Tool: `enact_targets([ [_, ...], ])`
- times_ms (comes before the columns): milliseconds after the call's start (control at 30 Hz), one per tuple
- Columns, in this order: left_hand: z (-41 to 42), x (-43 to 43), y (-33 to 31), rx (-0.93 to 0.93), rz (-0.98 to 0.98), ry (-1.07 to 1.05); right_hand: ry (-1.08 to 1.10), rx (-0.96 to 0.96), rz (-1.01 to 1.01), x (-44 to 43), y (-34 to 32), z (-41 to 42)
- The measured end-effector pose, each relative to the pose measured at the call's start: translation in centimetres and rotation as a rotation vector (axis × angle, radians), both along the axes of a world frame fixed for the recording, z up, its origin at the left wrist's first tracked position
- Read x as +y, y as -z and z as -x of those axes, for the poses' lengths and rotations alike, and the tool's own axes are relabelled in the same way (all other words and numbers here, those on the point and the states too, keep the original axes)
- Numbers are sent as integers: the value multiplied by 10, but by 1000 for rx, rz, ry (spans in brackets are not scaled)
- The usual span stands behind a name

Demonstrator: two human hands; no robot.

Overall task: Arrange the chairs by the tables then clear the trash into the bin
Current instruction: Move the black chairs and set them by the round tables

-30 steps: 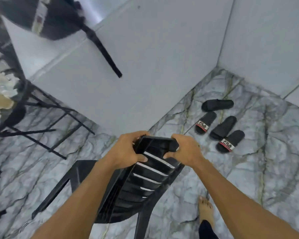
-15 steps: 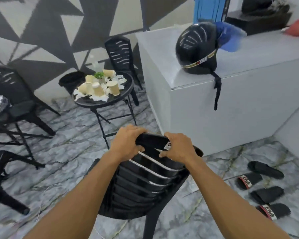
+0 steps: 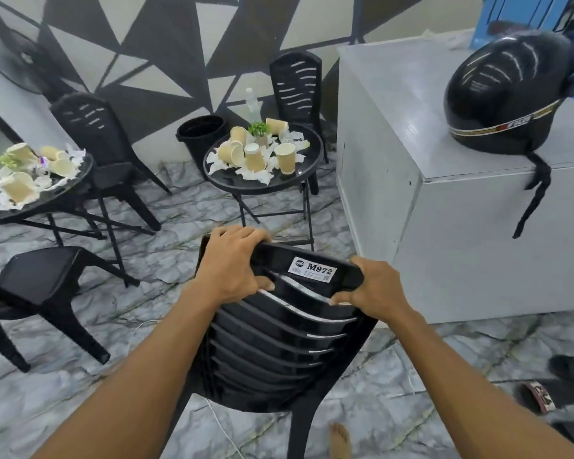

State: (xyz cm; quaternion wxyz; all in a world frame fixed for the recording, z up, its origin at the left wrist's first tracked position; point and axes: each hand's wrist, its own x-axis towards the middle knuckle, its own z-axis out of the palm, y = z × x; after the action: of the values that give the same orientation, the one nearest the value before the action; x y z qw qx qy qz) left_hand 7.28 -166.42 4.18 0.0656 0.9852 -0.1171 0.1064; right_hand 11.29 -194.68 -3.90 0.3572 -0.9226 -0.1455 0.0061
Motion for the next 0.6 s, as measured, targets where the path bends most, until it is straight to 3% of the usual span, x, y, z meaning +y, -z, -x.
enact_targets([
  [200, -65, 41, -18, 55, 151, -102, -94, -134, -68, 40, -22, -69],
  [367, -109, 64, -24, 20, 250, -167, -162, -280, -5, 57, -54, -129],
  [600, -161, 57, 8, -53, 291, -138, -138, -474, -15, 50, -34, -179],
])
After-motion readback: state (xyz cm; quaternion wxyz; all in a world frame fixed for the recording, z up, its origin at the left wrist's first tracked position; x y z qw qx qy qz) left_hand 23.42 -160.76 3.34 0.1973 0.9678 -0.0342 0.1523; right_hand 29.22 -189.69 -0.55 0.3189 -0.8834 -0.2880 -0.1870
